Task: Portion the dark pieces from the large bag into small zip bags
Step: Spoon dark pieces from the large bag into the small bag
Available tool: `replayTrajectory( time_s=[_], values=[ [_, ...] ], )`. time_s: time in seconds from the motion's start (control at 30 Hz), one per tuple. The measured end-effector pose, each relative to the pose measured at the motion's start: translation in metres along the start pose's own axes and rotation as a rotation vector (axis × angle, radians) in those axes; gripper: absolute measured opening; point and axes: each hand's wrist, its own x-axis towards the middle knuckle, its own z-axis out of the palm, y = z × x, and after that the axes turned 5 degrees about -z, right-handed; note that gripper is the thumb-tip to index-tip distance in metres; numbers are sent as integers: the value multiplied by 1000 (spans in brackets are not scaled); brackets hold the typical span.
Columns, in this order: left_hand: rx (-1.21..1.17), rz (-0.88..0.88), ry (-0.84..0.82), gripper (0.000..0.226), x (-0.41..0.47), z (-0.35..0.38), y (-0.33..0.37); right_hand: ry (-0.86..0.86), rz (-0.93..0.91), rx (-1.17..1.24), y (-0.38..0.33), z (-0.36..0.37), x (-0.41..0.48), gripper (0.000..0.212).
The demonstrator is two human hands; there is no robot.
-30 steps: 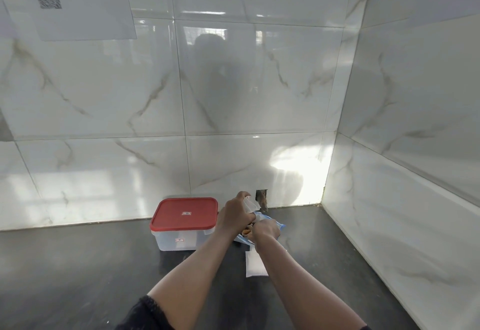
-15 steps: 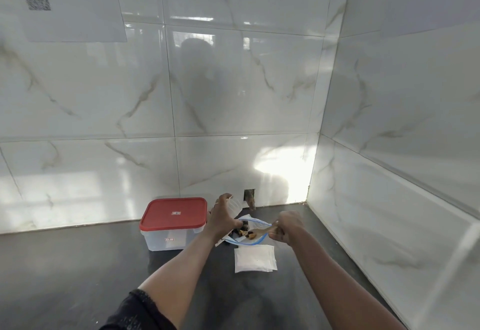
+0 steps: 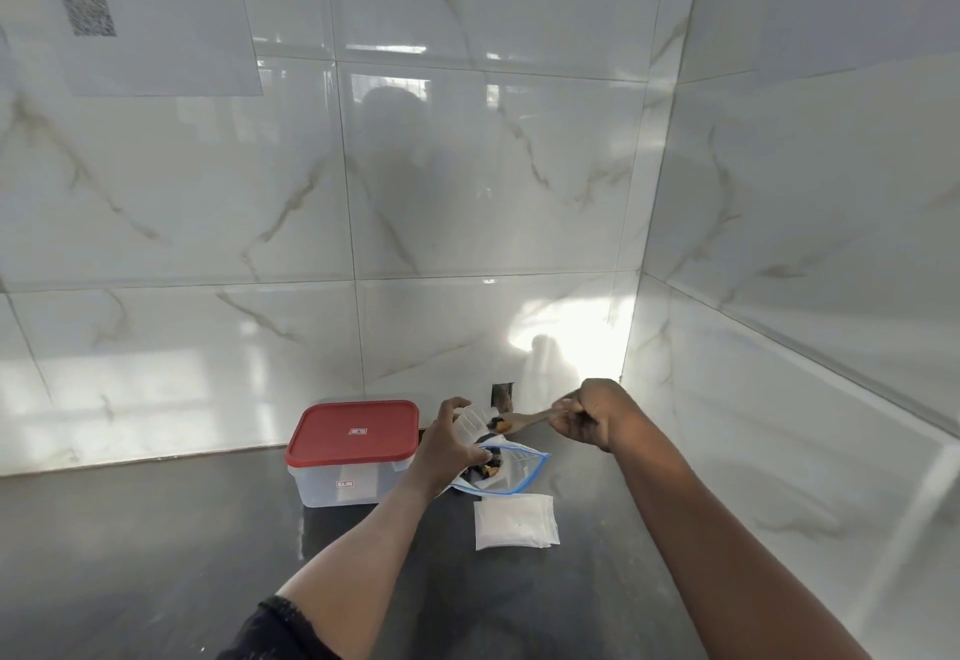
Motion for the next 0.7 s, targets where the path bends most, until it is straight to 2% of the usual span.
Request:
replayTrajectory(
  time_s=[0.07, 0.17, 0.43, 0.53, 0.7],
  values=[
    [22, -7, 12, 76, 0, 1, 0, 19, -55, -9, 1, 14, 1, 37],
    [47, 3, 26, 74, -1, 2, 0, 54, -171, -61, 2, 33, 1, 27],
    [-30, -36, 45, 70, 0, 1, 1, -45, -604, -609, -1, 55, -15, 30],
    [-19, -46, 41, 68, 0, 0, 4, -41, -684, -758, -3, 55, -23, 33],
    [-15, -80, 55, 68, -1, 3, 7, 0, -737, -793, -6, 50, -33, 33]
  ],
)
